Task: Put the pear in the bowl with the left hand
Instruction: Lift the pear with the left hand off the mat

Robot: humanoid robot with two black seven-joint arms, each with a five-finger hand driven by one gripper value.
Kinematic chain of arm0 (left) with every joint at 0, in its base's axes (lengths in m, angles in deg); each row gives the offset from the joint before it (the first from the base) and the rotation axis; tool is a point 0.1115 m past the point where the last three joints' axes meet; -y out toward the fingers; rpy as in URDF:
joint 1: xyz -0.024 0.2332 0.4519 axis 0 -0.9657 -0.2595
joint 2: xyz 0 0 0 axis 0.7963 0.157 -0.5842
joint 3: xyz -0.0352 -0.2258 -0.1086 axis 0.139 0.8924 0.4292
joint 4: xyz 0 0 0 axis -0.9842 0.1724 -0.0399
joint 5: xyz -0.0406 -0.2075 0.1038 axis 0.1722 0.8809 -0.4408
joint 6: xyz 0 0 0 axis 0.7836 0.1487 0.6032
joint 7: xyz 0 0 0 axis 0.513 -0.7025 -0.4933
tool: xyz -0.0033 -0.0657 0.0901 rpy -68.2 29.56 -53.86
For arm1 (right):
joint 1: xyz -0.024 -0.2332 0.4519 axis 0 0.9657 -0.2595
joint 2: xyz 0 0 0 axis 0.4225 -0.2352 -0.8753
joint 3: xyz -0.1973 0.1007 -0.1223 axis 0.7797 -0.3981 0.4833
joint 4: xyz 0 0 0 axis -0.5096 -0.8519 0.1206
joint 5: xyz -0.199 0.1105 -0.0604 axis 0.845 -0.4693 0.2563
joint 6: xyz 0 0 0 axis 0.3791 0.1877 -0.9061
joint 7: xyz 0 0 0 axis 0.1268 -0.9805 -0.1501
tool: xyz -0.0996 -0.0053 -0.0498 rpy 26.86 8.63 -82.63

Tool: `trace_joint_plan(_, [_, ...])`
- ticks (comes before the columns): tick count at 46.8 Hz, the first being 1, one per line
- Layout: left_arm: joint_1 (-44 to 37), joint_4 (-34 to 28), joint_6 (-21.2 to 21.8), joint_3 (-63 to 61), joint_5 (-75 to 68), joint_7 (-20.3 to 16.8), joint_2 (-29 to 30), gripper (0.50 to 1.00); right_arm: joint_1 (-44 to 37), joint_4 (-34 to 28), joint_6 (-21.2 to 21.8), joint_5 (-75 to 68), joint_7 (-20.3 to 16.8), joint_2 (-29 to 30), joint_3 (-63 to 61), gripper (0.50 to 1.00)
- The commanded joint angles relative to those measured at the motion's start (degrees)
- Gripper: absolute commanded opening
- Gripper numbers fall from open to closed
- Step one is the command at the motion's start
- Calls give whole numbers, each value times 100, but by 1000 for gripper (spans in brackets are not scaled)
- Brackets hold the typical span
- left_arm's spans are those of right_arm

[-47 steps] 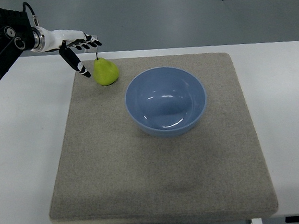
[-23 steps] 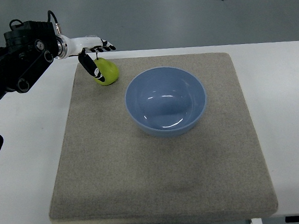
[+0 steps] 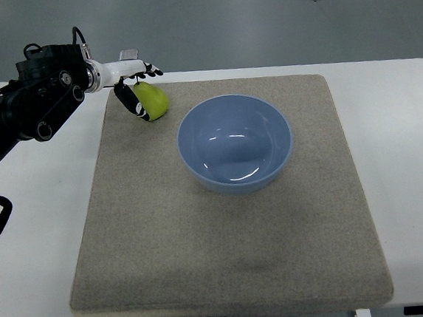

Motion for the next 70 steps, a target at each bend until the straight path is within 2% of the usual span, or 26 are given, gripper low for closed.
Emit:
trace_joint_plan(1, [0, -7, -9, -75, 0, 0, -18, 881, 1, 0, 0, 0, 0, 0, 4, 924])
trace_joint_plan(6, [-9, -7, -9, -128, 0, 9, -18, 819, 1, 0, 0, 0, 0, 0, 4, 924])
trace_joint_plan(18, [0, -7, 0, -128, 9, 9, -27, 776, 1, 0, 0, 0, 0, 0, 4, 926])
trace_joint_plan(24, [-18, -7, 0, -128, 9, 9, -18, 735, 1, 0, 0, 0, 0, 0, 4, 926])
trace_joint_plan(26, [-61, -7, 0, -128, 9, 9, -27, 697, 1, 0, 0, 0, 0, 0, -5, 924])
trace_joint_plan(31, [-106, -7, 0, -128, 9, 9, -18, 660, 1, 0, 0, 0, 0, 0, -5, 924])
trace_joint_plan(34, [-106, -7, 0, -128, 9, 9, -18, 615, -8, 0, 0, 0, 0, 0, -5, 924])
trace_joint_plan(40, [-88, -7, 9, -111, 18, 9, -10, 585, 1, 0, 0, 0, 0, 0, 4, 924])
trace_joint_plan(45, [-44, 2, 9, -75, 18, 9, 17, 501, 1, 0, 0, 0, 0, 0, 4, 924])
trace_joint_plan(70, [176, 98, -62, -40, 106, 0, 78, 500, 1, 0, 0, 0, 0, 0, 4, 924])
